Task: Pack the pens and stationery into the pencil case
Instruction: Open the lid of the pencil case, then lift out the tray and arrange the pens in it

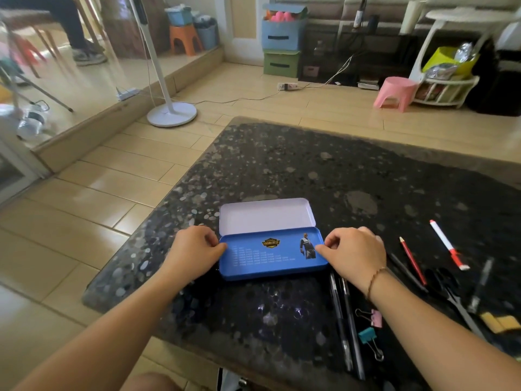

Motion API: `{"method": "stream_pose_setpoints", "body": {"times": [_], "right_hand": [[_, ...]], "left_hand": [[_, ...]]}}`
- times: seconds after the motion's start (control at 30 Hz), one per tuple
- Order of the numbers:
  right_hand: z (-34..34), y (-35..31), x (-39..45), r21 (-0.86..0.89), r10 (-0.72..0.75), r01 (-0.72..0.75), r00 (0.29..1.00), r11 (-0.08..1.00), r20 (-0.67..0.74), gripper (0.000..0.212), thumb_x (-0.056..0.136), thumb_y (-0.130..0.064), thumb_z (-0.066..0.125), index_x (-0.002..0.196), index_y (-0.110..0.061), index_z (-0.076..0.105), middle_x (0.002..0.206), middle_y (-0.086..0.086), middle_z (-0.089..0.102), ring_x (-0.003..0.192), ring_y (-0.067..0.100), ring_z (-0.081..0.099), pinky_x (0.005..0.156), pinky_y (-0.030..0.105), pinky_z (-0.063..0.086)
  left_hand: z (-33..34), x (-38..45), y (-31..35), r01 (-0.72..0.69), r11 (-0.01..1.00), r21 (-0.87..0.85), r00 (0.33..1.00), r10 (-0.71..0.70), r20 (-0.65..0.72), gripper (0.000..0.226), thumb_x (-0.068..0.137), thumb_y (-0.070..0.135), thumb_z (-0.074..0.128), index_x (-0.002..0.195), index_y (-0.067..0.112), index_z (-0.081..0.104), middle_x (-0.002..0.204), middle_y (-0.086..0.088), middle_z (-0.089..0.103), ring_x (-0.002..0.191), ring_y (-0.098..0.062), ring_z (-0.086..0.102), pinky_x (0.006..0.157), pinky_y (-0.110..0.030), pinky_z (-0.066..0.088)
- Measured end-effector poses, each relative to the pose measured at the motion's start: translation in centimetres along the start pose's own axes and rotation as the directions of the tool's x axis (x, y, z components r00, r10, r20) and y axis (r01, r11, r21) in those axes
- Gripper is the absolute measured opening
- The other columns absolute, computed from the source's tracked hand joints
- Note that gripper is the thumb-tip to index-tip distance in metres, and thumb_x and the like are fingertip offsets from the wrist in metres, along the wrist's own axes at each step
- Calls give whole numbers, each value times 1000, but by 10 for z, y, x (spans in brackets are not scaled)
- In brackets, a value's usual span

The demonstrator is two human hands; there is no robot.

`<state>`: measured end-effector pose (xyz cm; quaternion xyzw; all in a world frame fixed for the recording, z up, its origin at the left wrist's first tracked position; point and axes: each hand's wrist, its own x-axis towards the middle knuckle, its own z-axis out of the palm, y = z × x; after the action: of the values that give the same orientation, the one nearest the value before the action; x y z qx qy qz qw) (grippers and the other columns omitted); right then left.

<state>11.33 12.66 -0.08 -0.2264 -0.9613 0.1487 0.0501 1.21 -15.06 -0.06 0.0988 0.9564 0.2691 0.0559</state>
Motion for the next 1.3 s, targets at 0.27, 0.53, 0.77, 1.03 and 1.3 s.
{"method": "stream_pose_setpoints", "body": {"times": [0.27, 0.53, 0.77, 1.03, 1.3], "right_hand": [[-1, -17, 6, -101, 66, -64, 998, 993, 8, 16, 81, -30, 58, 70, -23, 67, 71, -4, 66, 67, 18, 60, 52, 24, 41], [-9, -35, 26, -181, 26, -32, 999, 983, -33, 14, 83, -28, 51, 84, -20, 63, 85, 4, 67, 76, 26, 58, 58, 29, 38], [-19, -24, -56, -62, -78, 77, 997, 995, -14, 21, 77, -44, 52, 78, -26, 63, 80, -7, 65, 88, 19, 56, 63, 28, 40], [12, 11, -125, -172, -218, 211, 976, 962, -22, 33, 80, -50, 40, 95, -36, 65, 119, -6, 59, 119, 26, 47, 92, 46, 43], [6, 77, -144, -266, -160, 190, 979, 945, 129, 45, 88, -53, 35, 131, -44, 43, 139, -11, 49, 138, 22, 27, 104, 52, 14]], "left_hand": [[3, 8, 11, 8, 1000, 7, 1000, -8, -7, 25, 77, 12, 62, 60, -6, 60, 47, -19, 57, 43, -29, 53, 50, -38, 55], [-6, 23, 25, -55, 951, 304, 996, 74, -52, 29, 84, 20, 49, 58, 7, 43, 55, -5, 48, 46, -21, 44, 43, -28, 35], [-32, -39, -17, -54, 931, 361, 998, 42, 43, 29, 82, 40, 51, 62, 19, 55, 57, 2, 58, 55, -14, 57, 53, -29, 51], [-20, -87, -41, -104, 925, 365, 992, 71, 102, 44, 81, 70, 49, 103, 32, 56, 103, 10, 63, 90, -12, 62, 75, -32, 55], [-3, -101, -1, -471, 793, 386, 859, 313, 406, 115, 53, 100, 32, 140, 49, -23, 146, 17, -41, 139, -17, -35, 113, -53, -11]]}}
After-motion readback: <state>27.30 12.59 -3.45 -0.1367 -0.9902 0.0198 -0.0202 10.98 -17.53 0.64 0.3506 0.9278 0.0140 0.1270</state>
